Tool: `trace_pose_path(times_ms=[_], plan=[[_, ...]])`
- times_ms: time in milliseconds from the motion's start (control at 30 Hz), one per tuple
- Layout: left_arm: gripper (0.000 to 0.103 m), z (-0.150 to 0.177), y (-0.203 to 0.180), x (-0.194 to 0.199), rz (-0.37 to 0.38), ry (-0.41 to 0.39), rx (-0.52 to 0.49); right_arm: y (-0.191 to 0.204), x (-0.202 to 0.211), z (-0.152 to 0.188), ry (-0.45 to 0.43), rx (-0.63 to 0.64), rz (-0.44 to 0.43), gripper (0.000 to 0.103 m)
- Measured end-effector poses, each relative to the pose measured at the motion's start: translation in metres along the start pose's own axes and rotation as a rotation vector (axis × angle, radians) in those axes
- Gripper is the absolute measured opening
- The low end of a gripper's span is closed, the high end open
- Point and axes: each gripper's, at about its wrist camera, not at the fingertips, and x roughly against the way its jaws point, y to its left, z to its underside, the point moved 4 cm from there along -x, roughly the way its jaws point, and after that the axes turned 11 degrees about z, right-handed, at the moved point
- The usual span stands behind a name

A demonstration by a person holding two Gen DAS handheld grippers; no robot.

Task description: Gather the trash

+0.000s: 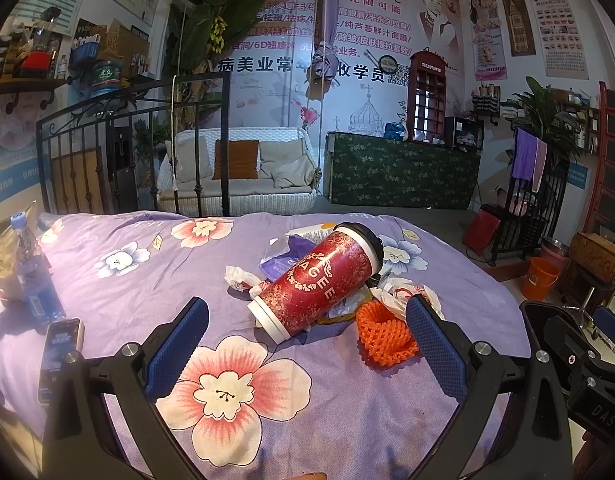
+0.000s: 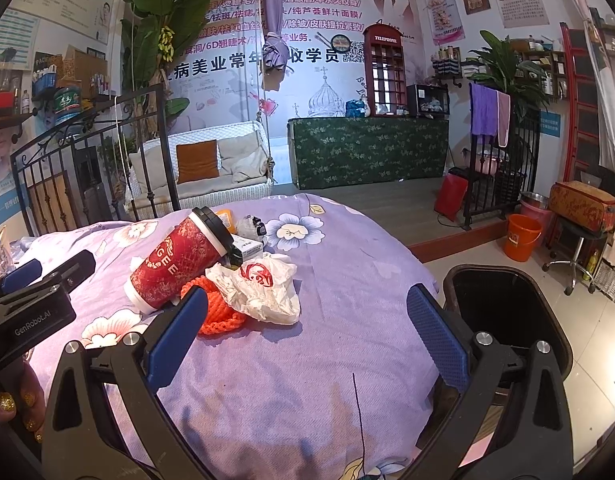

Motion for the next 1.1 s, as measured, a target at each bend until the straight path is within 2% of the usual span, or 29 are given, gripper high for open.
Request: trace_pose_path(times_ms=[800,1000,1100], plan=[[0.097,0.003,0.001,-0.003,0.003,0.015,0.002,0.005,-0.006,0.006,0.020,0.003,-0.010,0.098],[0.097,0.008,0.001,-0.010,0.008,0.041,-0.012,0.007,-0.012,0.006,0.038,0.012,-0.016,0.098],[0.097,0.012,0.006,-0.018,0.018,0.076,-0.007,0.011,-0.024,0.008,0.079,0.022,-0.046,0.098]])
